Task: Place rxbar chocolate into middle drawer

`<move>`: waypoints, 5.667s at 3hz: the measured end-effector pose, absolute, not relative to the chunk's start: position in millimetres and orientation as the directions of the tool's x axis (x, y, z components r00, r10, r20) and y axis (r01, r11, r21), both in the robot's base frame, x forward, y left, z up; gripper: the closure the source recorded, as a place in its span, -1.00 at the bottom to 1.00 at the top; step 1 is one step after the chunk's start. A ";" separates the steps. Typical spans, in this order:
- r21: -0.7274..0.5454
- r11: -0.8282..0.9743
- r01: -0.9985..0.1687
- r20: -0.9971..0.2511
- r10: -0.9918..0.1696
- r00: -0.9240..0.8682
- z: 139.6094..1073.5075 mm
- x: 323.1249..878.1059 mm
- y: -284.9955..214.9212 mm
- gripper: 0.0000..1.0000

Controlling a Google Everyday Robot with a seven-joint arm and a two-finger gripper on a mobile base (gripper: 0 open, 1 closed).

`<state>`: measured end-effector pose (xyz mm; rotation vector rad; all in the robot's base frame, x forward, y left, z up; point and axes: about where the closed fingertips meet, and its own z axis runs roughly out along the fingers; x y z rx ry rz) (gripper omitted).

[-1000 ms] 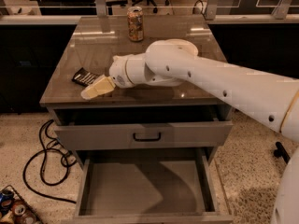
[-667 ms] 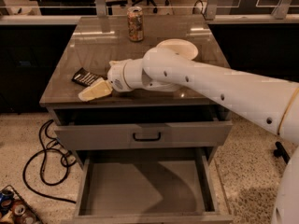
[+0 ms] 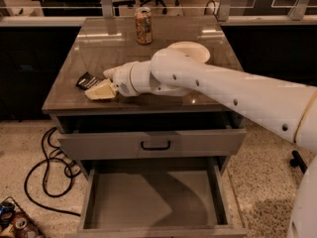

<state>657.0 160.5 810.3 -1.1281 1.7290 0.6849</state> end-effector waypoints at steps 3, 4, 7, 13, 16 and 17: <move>-0.034 0.422 -0.906 -0.910 -0.387 -0.146 813.2 656.9 160.8 1.00; -0.038 0.396 -0.917 -0.905 -0.402 -0.137 823.6 650.7 160.2 1.00; -0.191 0.349 -0.918 -0.841 -0.540 -0.030 886.2 563.2 141.3 1.00; -0.130 0.591 -0.796 -0.712 -0.615 -0.339 745.3 436.7 33.9 1.00; 0.149 0.413 -0.899 -0.792 -0.495 -0.358 630.9 388.3 46.8 1.00; 0.142 0.442 -0.885 -0.792 -0.486 -0.370 592.6 377.9 15.3 1.00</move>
Offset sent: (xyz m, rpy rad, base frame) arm 0.0000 0.0000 0.0023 0.0000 0.0000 0.0001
